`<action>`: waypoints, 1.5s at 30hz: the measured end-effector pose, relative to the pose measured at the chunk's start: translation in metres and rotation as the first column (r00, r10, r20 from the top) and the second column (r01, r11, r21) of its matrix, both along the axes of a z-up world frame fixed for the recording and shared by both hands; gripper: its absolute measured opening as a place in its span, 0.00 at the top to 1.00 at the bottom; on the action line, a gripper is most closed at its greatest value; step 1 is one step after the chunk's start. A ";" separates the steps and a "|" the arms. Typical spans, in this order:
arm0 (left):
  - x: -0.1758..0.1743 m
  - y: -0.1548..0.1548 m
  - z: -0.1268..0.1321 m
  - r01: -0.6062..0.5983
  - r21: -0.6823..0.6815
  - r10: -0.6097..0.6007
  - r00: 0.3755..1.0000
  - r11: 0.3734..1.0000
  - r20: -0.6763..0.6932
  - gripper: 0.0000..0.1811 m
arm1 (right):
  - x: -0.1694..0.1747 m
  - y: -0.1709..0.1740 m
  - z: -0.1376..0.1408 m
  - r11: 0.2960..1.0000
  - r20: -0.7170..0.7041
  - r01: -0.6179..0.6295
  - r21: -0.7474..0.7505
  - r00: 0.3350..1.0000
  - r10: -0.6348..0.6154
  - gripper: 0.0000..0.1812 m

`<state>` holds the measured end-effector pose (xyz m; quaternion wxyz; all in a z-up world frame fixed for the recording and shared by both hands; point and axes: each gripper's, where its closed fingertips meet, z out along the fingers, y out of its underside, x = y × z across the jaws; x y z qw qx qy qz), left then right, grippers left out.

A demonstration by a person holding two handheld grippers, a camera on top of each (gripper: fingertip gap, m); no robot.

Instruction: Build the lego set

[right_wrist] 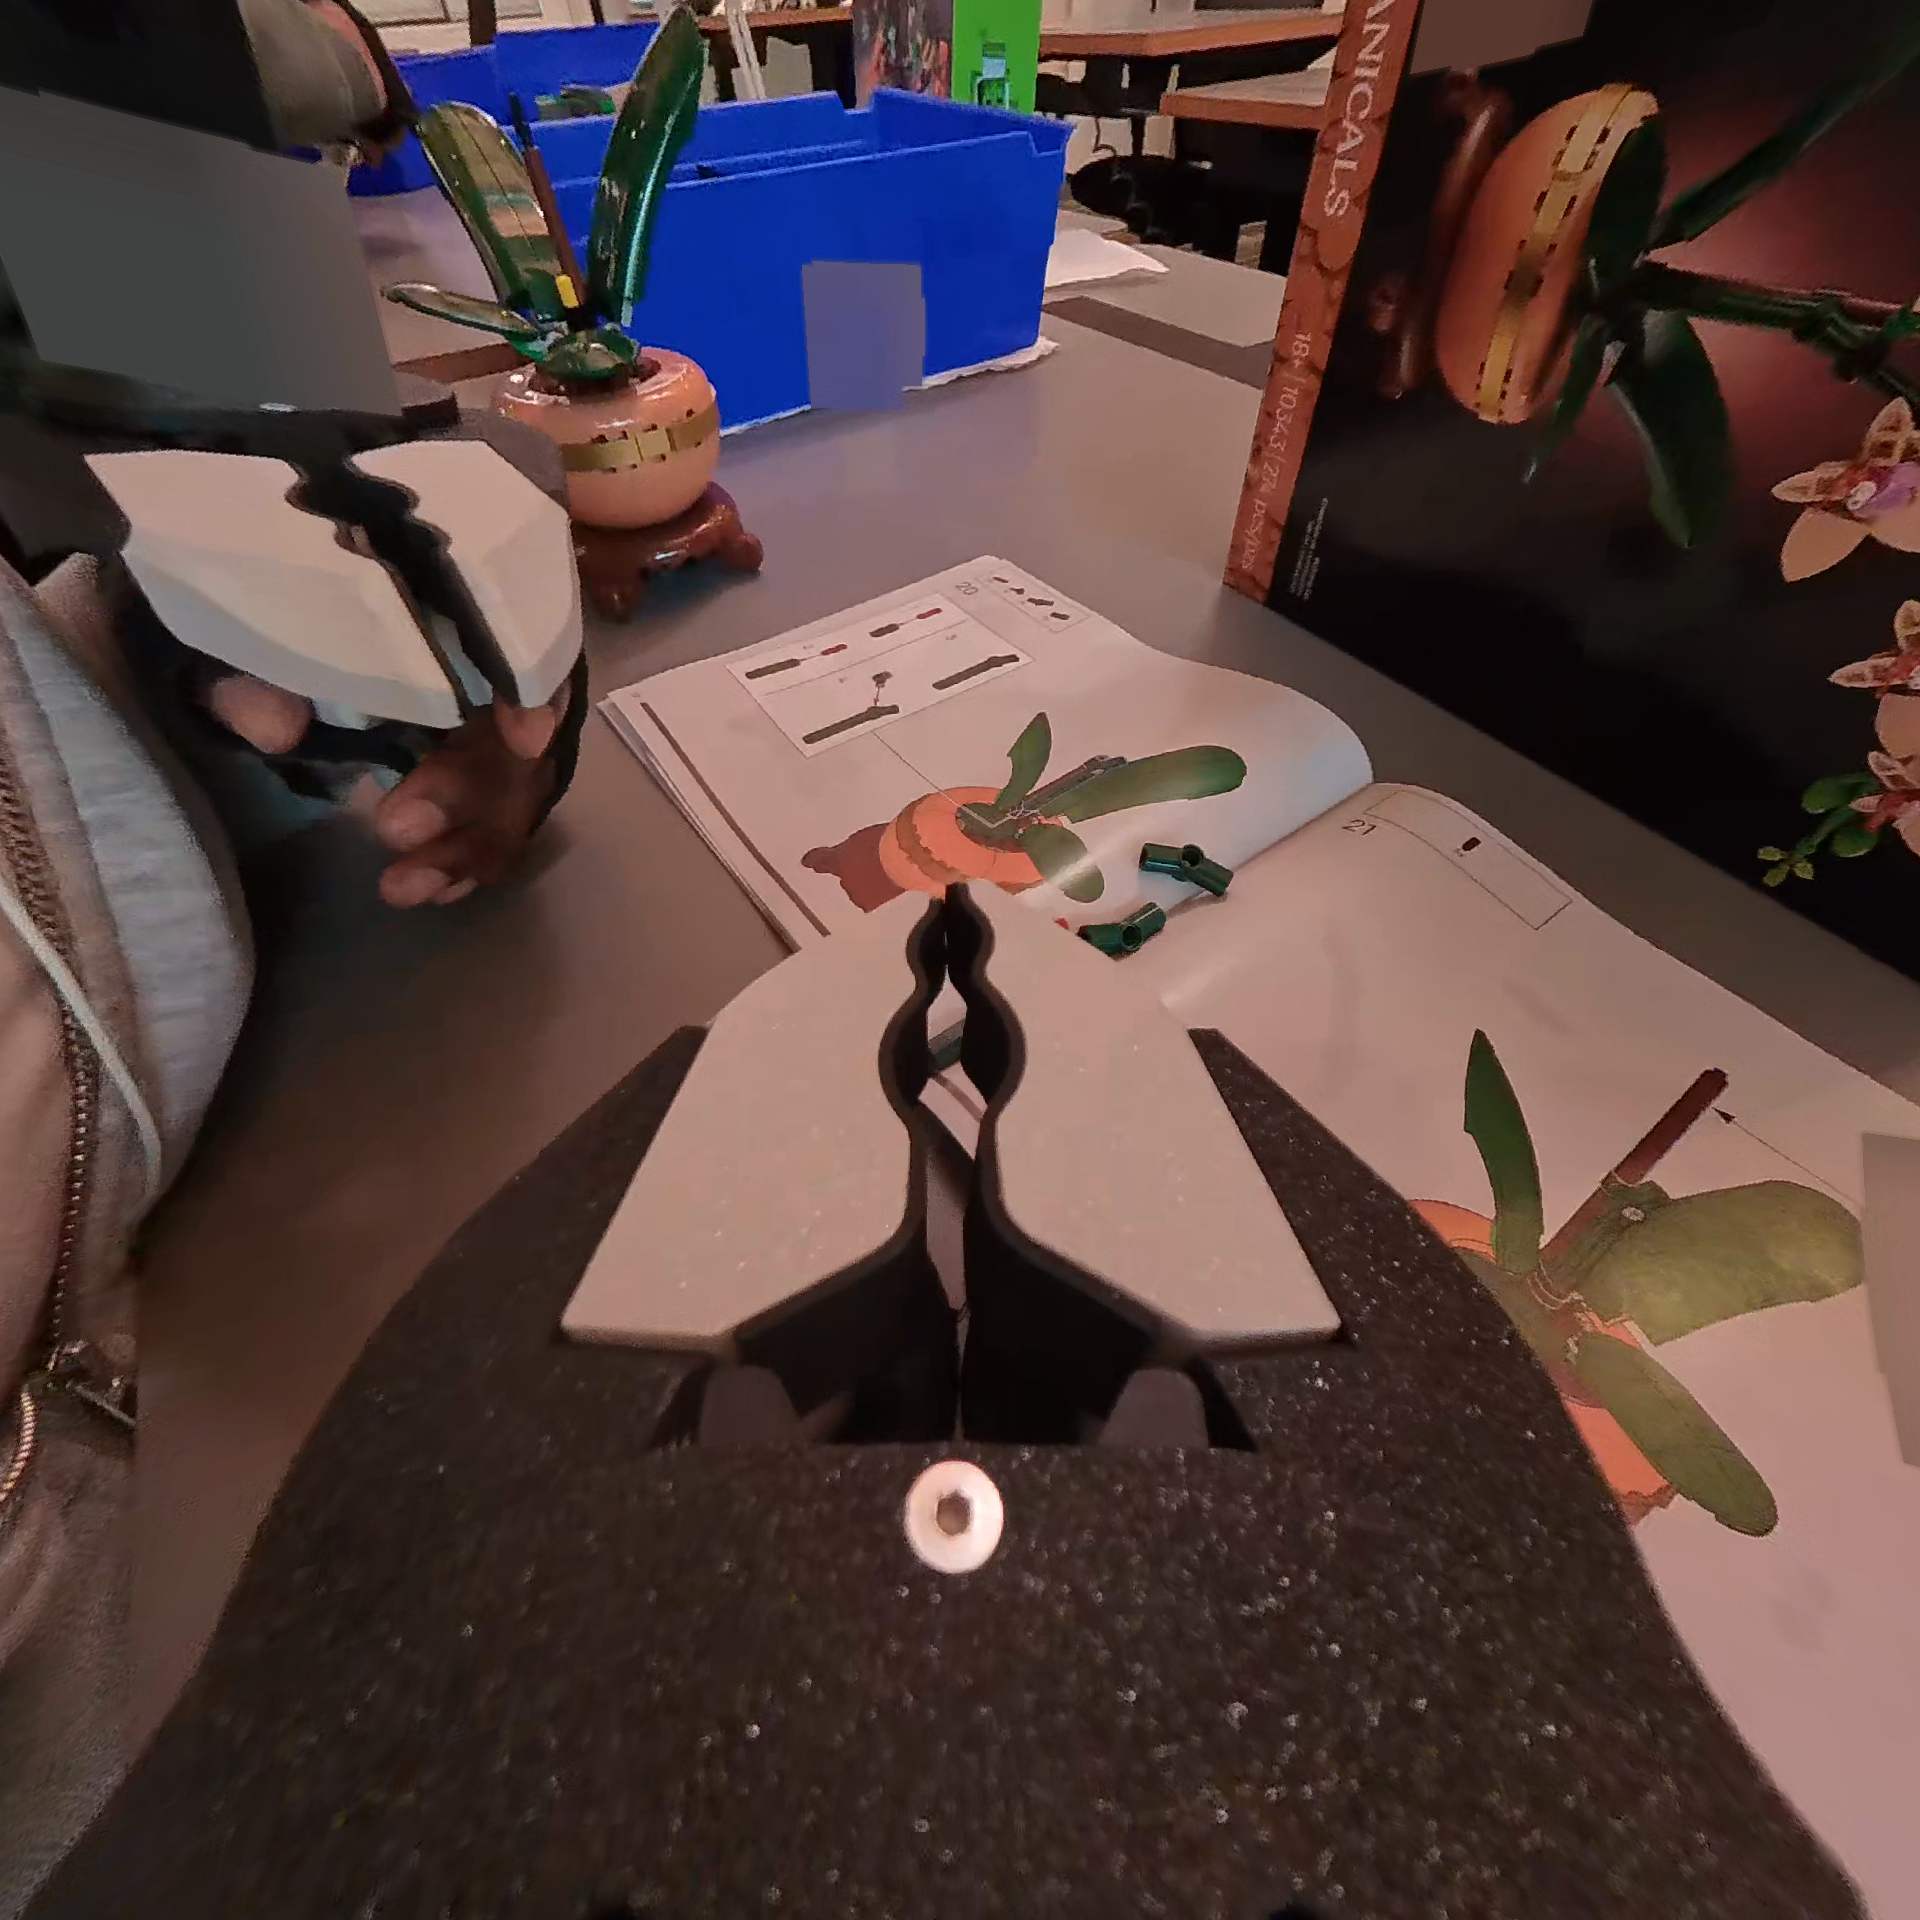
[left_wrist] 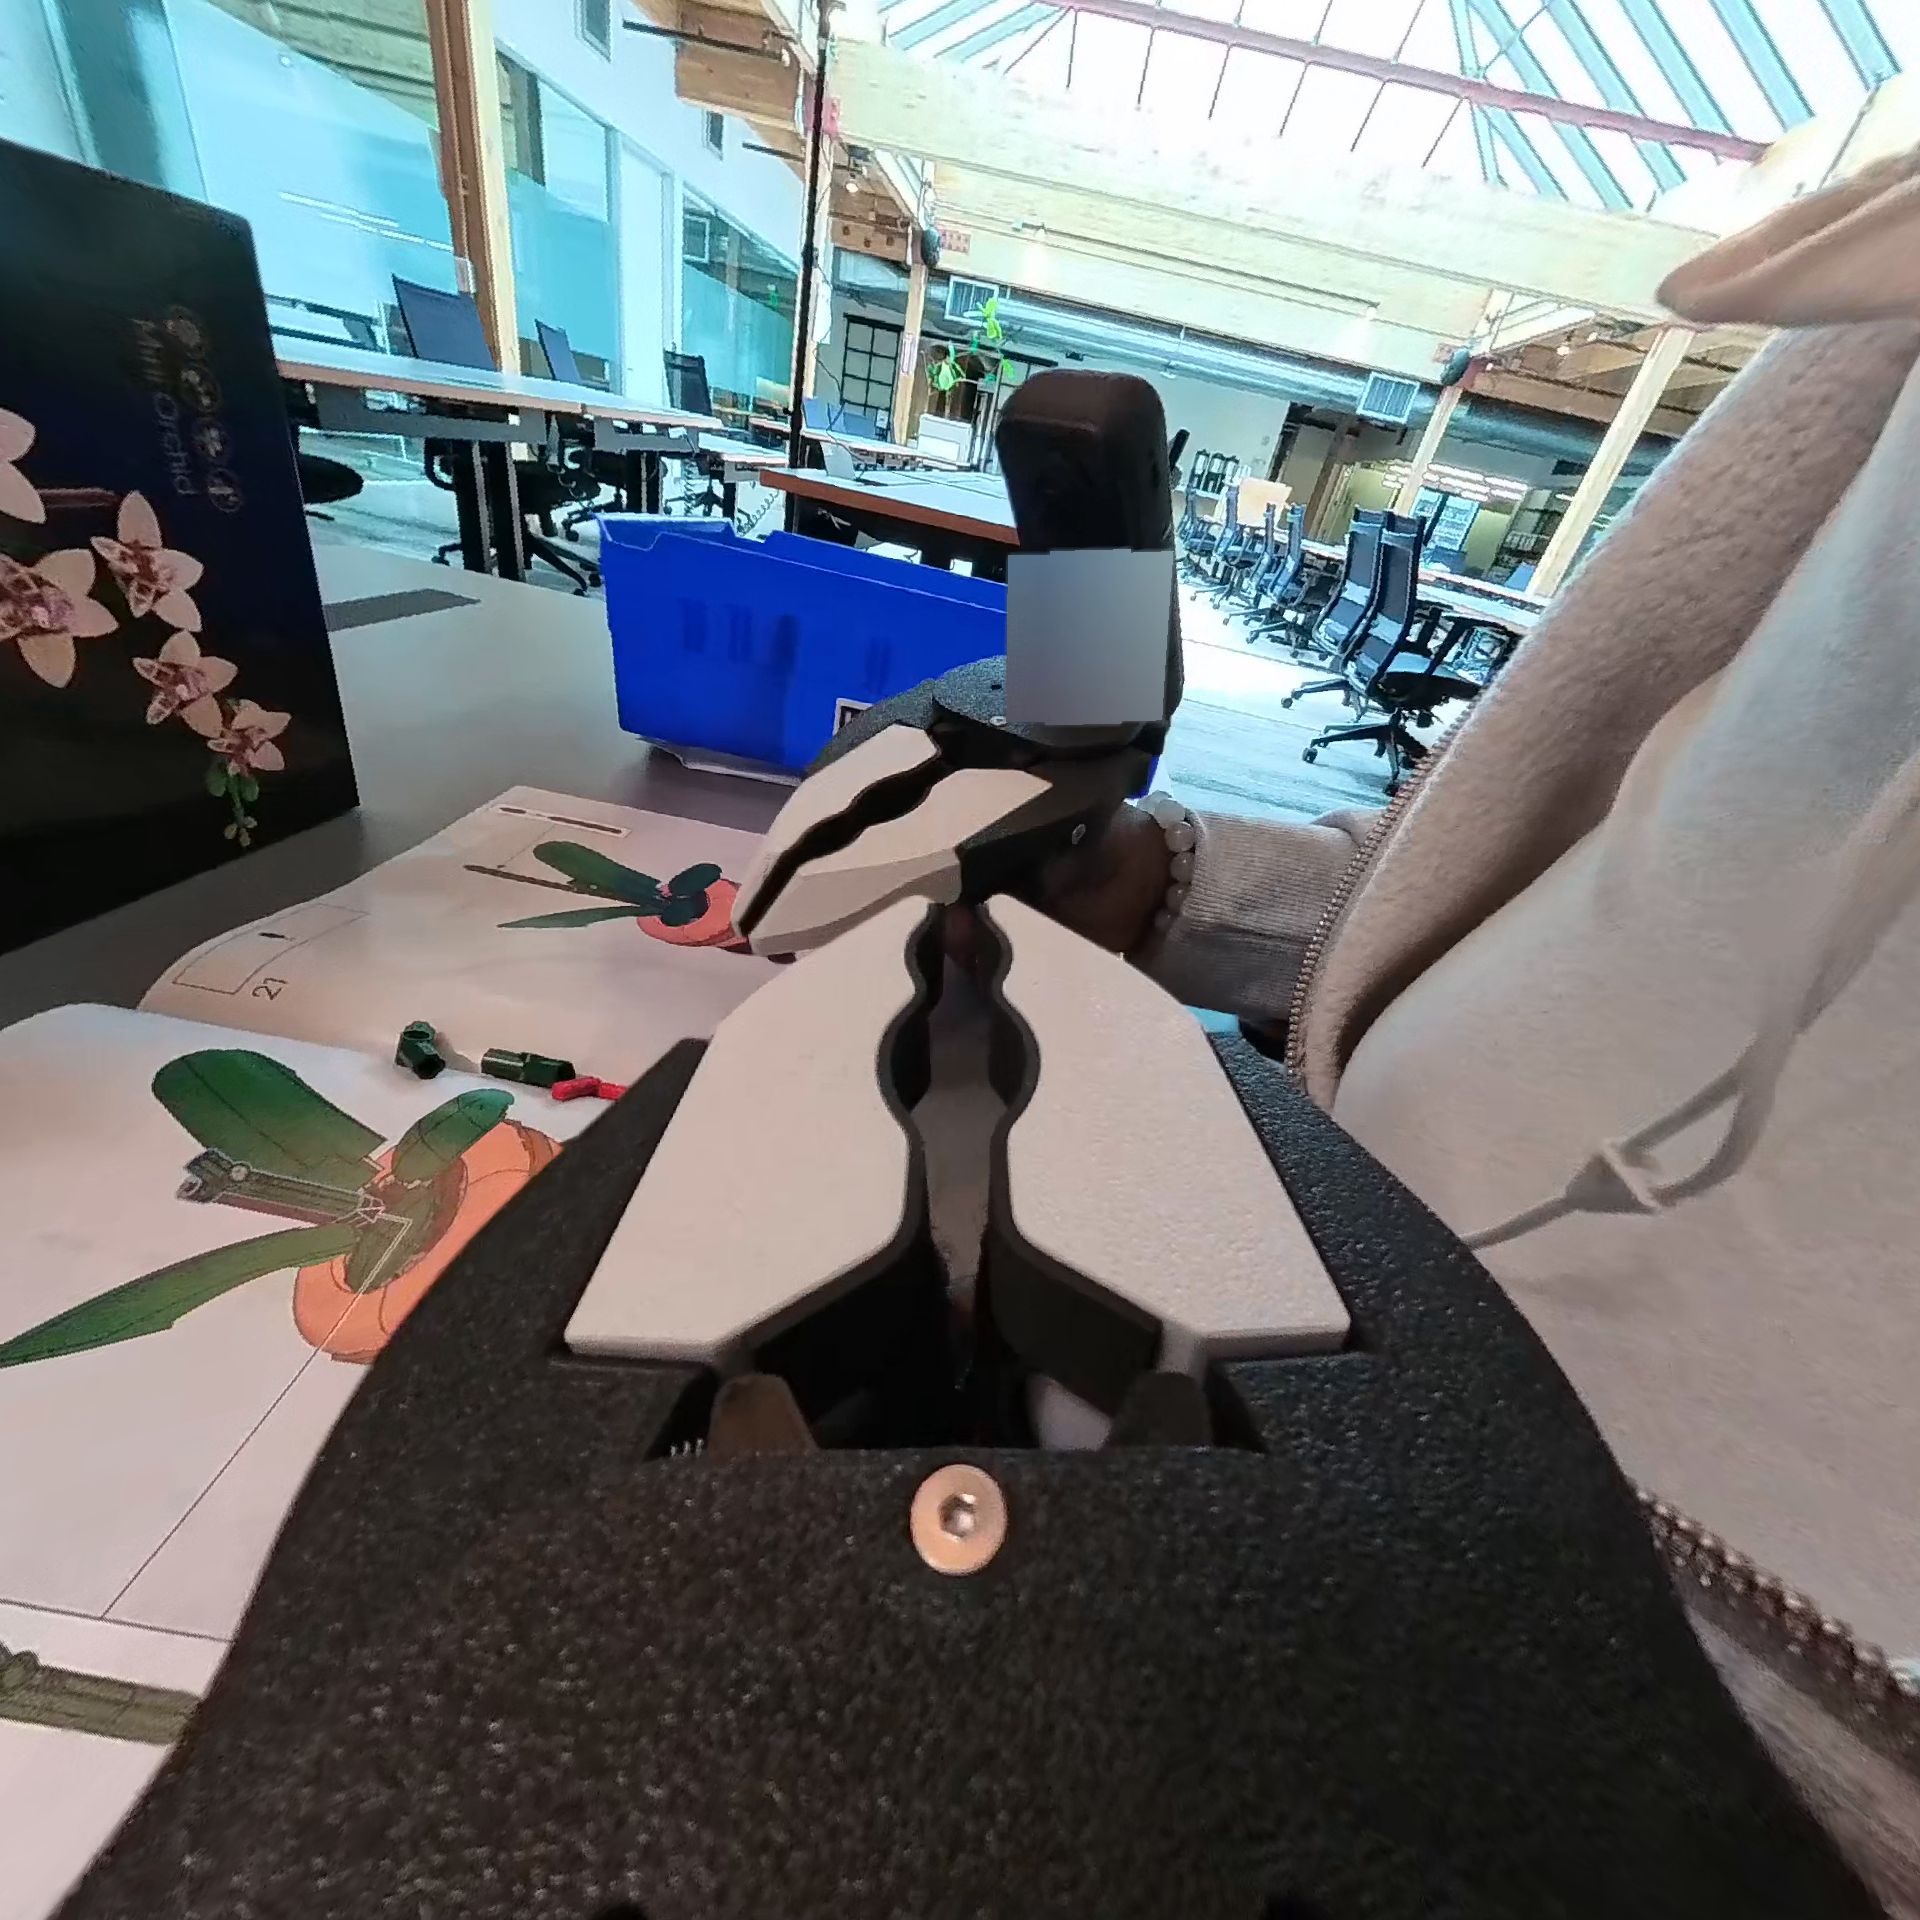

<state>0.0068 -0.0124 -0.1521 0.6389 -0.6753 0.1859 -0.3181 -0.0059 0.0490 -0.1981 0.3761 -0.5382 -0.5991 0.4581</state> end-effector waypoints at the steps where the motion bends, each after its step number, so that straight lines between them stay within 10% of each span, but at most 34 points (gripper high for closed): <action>1: 0.000 0.000 -0.001 -0.002 -0.003 0.002 1.000 1.000 -0.006 0.98 | 0.000 0.000 -0.001 1.000 0.010 -0.005 -0.004 1.000 0.005 1.00; 15: 0.000 0.002 -0.008 -0.009 -0.027 0.008 0.999 1.000 -0.034 0.98 | -0.003 -0.006 -0.009 0.999 0.065 -0.042 -0.005 0.997 0.042 1.00; 23: 0.000 0.002 -0.008 -0.005 -0.032 0.004 0.999 0.999 -0.033 0.97 | -0.018 0.014 0.047 0.988 -0.067 0.048 0.146 0.997 -0.039 0.95; 28: 0.001 0.002 -0.009 -0.002 -0.032 0.001 0.999 0.999 -0.039 0.97 | -0.033 0.047 -0.004 0.983 0.328 -0.003 0.182 0.943 -0.058 0.83; 45: -0.002 0.002 -0.009 -0.010 -0.040 0.010 1.000 0.999 -0.014 0.96 | -0.063 0.057 -0.052 0.985 0.524 -0.146 0.094 0.848 0.076 0.87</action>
